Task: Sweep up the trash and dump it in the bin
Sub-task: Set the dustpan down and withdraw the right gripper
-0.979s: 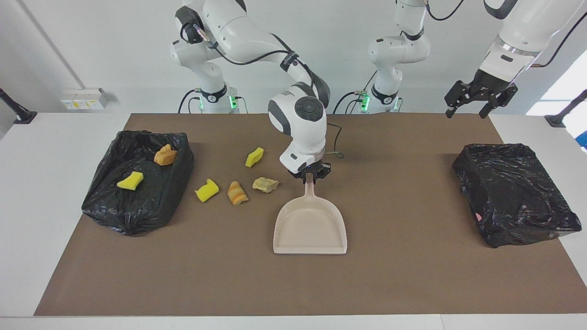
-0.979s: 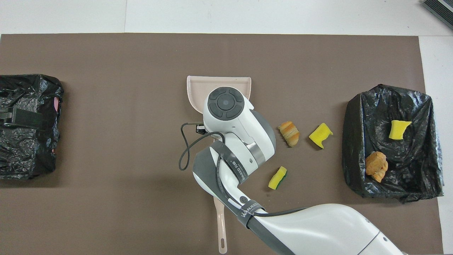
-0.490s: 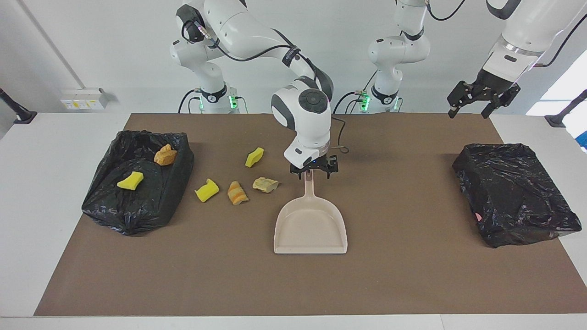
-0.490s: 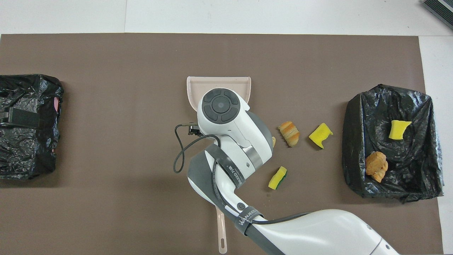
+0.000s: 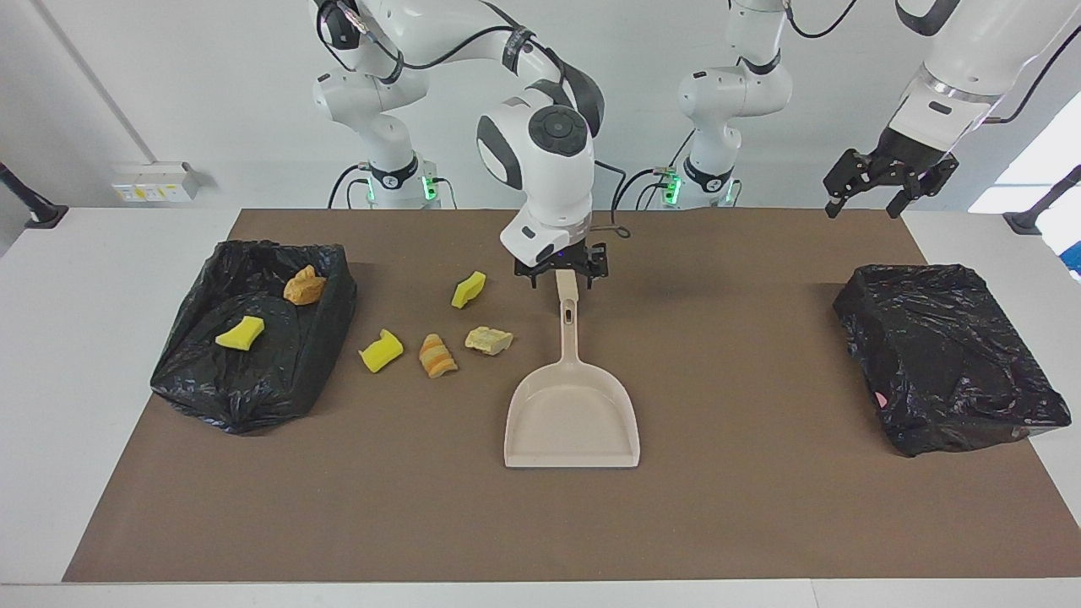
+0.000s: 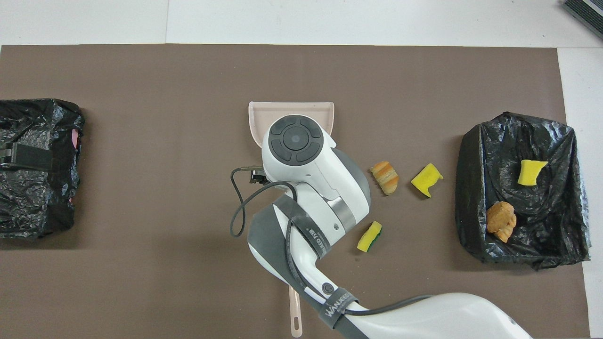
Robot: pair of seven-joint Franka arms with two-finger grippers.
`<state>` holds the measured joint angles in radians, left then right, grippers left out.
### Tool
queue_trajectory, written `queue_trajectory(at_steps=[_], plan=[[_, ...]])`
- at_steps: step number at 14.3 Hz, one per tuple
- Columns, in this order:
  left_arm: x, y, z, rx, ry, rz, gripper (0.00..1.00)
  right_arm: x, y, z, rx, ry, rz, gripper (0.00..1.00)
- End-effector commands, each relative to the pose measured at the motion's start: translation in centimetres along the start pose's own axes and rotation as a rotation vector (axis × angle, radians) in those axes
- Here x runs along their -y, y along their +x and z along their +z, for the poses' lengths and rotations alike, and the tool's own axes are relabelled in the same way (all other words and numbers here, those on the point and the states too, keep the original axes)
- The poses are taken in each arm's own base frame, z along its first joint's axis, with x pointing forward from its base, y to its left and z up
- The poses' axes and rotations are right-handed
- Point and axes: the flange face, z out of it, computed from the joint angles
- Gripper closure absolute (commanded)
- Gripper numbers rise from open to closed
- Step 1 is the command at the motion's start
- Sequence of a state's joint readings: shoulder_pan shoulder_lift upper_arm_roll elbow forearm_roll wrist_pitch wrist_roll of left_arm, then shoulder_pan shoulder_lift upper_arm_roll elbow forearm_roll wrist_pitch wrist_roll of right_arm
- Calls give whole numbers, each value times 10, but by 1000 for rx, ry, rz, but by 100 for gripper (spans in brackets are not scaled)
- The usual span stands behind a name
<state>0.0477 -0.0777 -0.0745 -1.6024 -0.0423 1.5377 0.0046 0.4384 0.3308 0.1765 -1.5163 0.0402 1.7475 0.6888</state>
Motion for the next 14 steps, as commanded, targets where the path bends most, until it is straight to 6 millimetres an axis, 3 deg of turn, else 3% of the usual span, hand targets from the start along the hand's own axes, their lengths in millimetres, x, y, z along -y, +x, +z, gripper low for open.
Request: queue_trajectory(at_steps=[1,5,7,10,14], plan=[[3,-2,-1,-7,2,5,0,-18,-42,3,55,-31,-19,0],[3,-3,-1,-6,2,5,0,-24,-97,32,106,-12,-26,0],[3,-3,-1,-6,2,5,0,-19,-134,51,84,17,-41,0],[3,-2,-1,-9,2,5,0,-28,-161,73,75,72,-52,0],[3,-2,-2,-10,2,7,0,-13,-190,105,43,80,-94,0]])
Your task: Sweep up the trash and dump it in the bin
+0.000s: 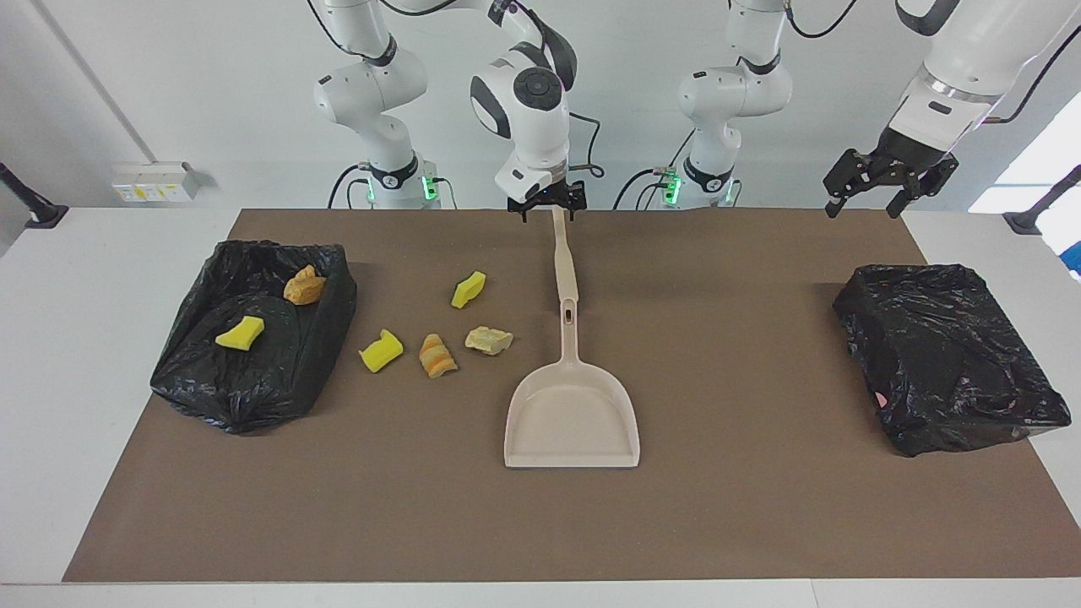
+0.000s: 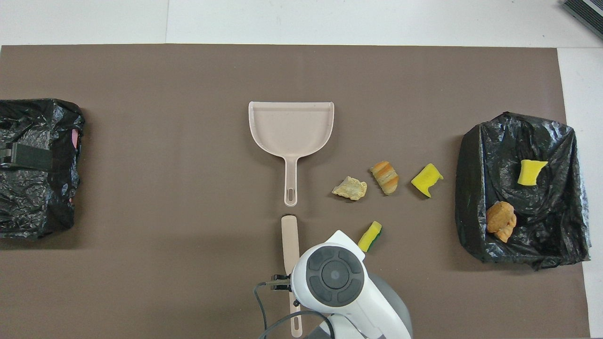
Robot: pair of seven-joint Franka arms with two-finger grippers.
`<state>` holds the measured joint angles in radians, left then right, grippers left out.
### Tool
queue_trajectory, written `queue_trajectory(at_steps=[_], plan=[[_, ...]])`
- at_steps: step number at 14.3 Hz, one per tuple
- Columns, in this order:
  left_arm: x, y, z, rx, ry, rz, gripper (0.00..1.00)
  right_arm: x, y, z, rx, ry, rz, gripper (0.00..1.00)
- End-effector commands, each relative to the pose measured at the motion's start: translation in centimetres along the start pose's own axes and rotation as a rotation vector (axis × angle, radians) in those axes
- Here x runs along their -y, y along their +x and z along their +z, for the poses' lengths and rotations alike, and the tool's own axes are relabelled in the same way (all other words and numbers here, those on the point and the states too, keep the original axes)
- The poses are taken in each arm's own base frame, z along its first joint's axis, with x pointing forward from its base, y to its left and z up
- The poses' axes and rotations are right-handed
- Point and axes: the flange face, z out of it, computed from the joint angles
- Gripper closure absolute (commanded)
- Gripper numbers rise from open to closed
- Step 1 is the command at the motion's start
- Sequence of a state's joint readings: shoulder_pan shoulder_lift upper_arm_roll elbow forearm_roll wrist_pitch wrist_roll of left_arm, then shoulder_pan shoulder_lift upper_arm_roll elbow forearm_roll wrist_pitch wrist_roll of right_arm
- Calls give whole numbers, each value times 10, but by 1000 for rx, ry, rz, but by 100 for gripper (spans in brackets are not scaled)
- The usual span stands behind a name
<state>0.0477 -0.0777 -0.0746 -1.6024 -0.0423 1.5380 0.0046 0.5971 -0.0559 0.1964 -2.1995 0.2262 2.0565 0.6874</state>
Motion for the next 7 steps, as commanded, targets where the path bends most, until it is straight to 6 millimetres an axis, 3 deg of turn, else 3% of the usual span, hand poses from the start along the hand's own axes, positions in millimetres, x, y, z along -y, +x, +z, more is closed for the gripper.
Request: queue_trajectory(at_steps=[1,4,7], plan=[[3,-2,-1,-8,2,8,0,-1,-16,23,-23,30,-16,0],[3,-2,-1,-8,2,8,0,7,-19,47,-44,42,-32,0],[3,2,-3,-36,2,8,0,14,-19,67,-36,35,-41,7]])
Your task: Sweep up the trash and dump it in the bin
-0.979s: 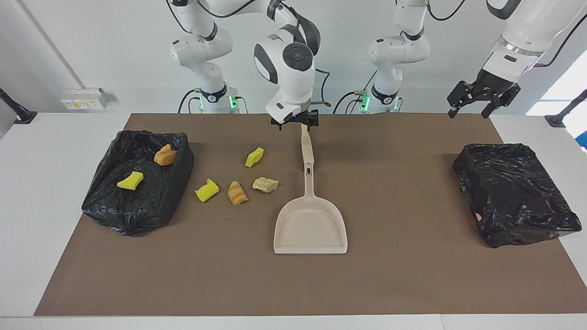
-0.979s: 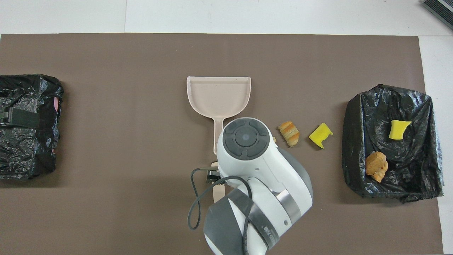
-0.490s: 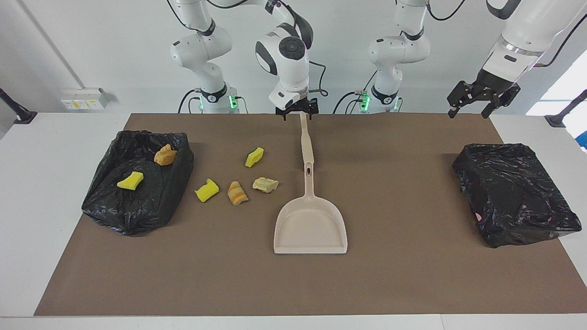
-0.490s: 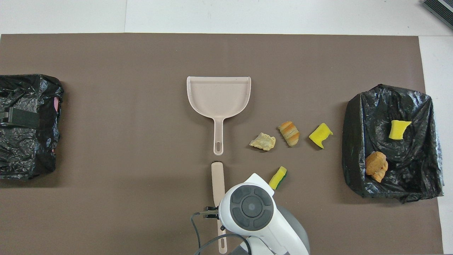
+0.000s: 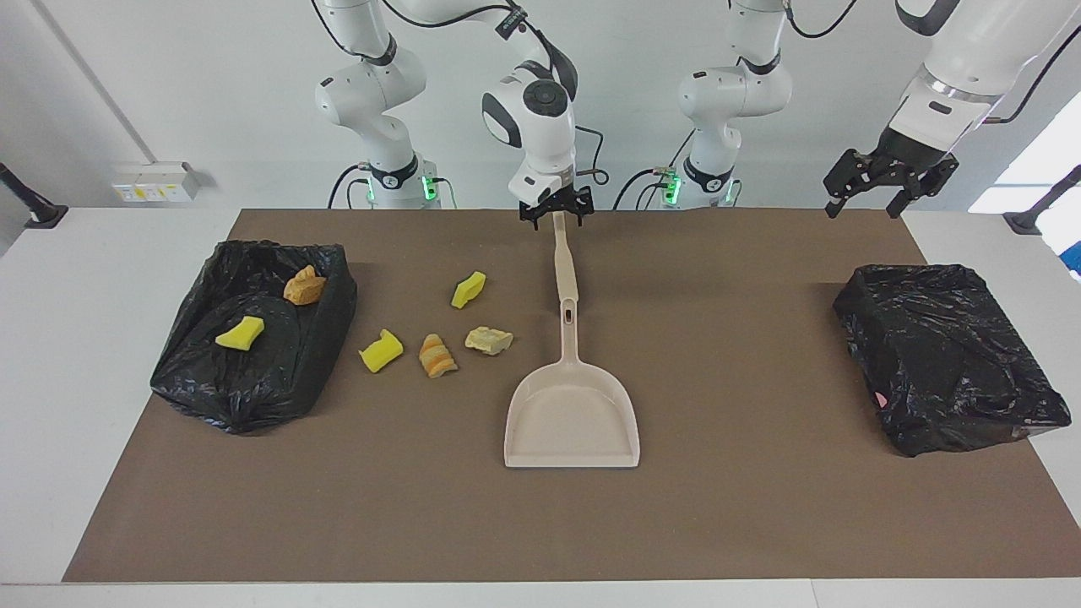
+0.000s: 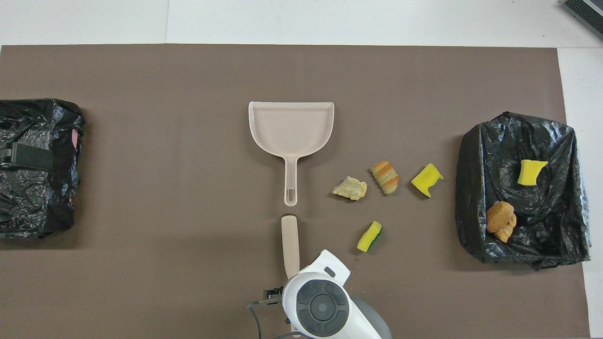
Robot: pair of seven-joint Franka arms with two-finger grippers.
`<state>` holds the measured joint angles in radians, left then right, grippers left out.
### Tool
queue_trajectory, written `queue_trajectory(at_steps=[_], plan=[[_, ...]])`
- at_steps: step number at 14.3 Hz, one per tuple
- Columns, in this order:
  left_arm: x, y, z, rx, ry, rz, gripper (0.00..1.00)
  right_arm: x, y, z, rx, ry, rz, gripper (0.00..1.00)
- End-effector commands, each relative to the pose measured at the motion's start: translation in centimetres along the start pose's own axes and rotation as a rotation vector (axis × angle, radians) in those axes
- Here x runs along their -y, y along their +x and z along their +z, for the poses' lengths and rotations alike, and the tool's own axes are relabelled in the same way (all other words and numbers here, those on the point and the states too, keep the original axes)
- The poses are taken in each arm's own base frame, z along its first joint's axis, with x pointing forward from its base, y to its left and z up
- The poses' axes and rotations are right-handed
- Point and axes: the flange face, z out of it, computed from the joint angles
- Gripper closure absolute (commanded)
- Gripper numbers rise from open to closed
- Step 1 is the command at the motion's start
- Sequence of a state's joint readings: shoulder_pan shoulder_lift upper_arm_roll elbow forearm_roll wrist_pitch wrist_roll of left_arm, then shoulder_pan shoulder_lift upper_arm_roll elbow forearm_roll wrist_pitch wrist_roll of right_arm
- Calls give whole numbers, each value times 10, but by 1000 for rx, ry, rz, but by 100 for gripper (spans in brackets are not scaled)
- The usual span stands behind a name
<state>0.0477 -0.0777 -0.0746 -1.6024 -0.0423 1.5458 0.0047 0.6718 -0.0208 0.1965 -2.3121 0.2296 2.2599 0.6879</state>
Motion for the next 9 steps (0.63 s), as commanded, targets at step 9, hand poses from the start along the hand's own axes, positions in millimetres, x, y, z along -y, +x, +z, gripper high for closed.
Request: queue_trajectory(at_steps=[9], plan=[[3,0,-2,-23,2,8,0,3,-1,25,63,25,45,30]])
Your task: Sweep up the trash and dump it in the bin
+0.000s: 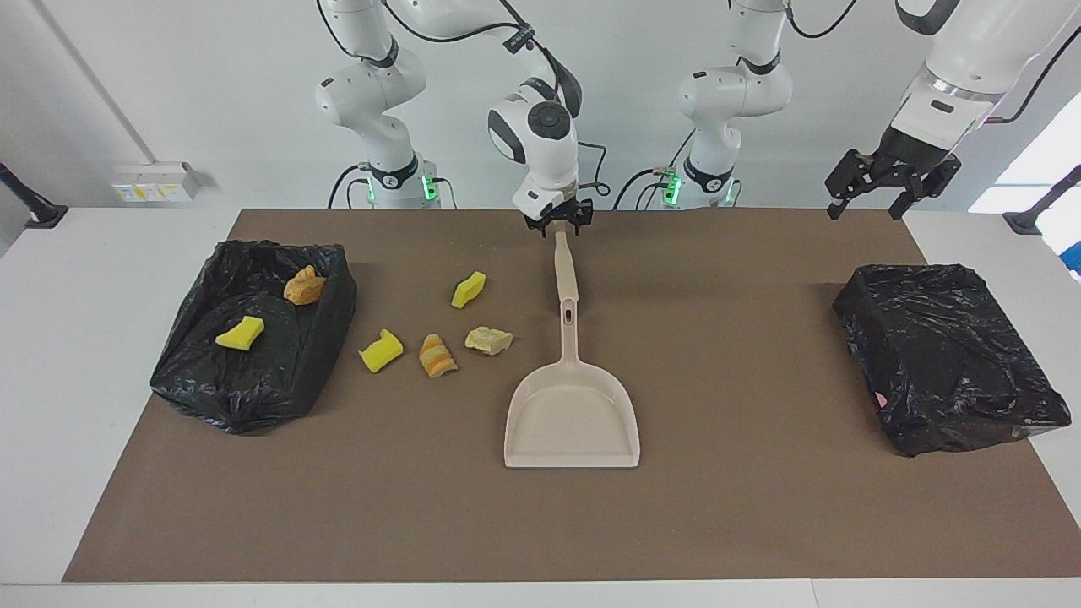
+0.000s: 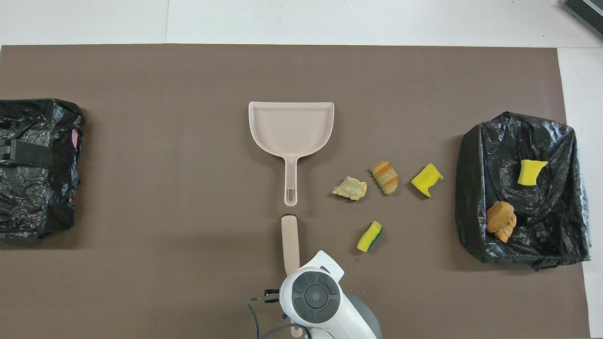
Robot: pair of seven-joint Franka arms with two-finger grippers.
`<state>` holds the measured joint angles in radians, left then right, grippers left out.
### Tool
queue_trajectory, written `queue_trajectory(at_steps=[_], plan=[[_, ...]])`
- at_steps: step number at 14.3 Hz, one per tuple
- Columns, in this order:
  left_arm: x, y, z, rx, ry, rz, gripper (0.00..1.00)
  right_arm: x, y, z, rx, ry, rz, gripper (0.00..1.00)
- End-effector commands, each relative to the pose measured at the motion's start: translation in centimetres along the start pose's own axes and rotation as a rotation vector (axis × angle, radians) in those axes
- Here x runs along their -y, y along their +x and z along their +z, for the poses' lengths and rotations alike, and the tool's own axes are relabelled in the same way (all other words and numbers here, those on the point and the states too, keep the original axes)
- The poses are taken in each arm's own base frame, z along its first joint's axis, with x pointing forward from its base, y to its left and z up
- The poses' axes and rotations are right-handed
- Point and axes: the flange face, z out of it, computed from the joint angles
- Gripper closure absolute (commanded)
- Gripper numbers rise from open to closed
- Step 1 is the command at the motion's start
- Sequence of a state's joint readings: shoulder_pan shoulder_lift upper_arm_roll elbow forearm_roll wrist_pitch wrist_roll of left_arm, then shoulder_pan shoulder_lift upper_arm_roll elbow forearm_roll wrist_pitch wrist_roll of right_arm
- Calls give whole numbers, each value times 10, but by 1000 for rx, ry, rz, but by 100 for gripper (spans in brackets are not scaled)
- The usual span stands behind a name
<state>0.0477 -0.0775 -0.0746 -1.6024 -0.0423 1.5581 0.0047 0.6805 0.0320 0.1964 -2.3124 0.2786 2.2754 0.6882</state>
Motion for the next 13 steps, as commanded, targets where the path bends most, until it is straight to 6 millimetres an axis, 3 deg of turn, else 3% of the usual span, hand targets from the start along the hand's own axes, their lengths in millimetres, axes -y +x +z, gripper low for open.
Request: queue_trajectory(at_steps=[1,5,6,8,10,13], plan=[[3,-1,-1,-11,2,8,0,2,-3,0,13,16,11,34],[3,-1,-1,-10,2,7,0,4,-10,-4,40,-4,-4,37],[2,-2,-1,-7,2,7,0,3,-11,-6,55,-17,-8,42],[3,-2,0,-8,2,7,0,3,-11,-8,65,-22,-14,68],[3,-2,1,-7,2,6,0,3,-11,-9,71,-27,-20,100],[0,-7,5,9,3,11,0,-1,-5,-27,109,-46,-9,100]])
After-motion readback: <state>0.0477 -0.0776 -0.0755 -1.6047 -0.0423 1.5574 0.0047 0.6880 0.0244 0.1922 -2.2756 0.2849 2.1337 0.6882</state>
